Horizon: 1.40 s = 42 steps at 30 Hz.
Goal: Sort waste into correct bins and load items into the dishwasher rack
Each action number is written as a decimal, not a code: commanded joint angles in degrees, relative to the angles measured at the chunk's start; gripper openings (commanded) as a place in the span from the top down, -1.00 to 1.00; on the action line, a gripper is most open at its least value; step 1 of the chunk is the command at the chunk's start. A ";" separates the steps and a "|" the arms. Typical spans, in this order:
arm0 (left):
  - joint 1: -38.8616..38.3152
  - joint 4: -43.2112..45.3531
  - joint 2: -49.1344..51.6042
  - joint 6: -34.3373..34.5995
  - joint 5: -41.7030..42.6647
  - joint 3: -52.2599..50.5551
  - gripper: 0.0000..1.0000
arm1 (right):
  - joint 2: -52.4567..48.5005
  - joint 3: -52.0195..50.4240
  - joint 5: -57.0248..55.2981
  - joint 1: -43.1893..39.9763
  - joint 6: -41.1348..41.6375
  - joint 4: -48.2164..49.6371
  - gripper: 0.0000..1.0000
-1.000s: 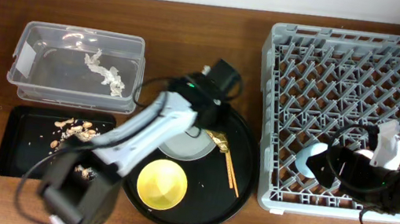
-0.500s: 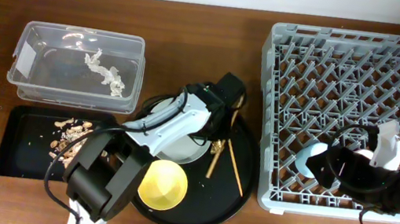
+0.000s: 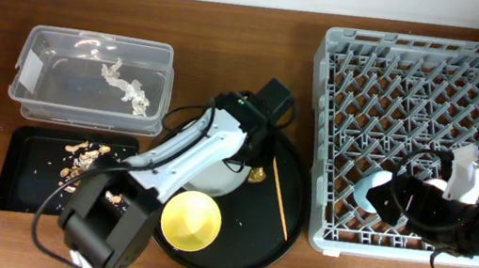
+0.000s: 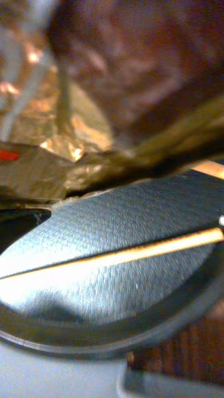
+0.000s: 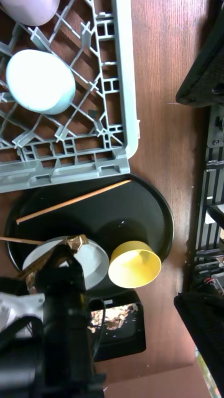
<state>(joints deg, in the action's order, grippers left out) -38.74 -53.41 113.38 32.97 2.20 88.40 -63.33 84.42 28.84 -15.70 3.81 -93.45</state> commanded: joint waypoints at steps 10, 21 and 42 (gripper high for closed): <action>5.75 -10.29 -4.13 -3.30 -11.23 9.90 0.99 | -0.04 0.24 0.48 0.37 -0.63 -0.22 -0.91; 35.60 -5.40 -0.98 -10.03 -2.58 12.74 -0.98 | -0.04 0.24 0.48 0.37 -0.61 -0.31 -0.91; 24.20 -32.02 -52.43 -16.00 -10.19 15.50 -0.99 | -0.22 0.24 -2.51 0.37 -0.59 -0.22 -0.97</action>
<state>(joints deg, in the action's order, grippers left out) -14.33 -89.60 65.04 17.72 -3.62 106.13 -63.44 84.44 26.87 -15.68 3.81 -93.67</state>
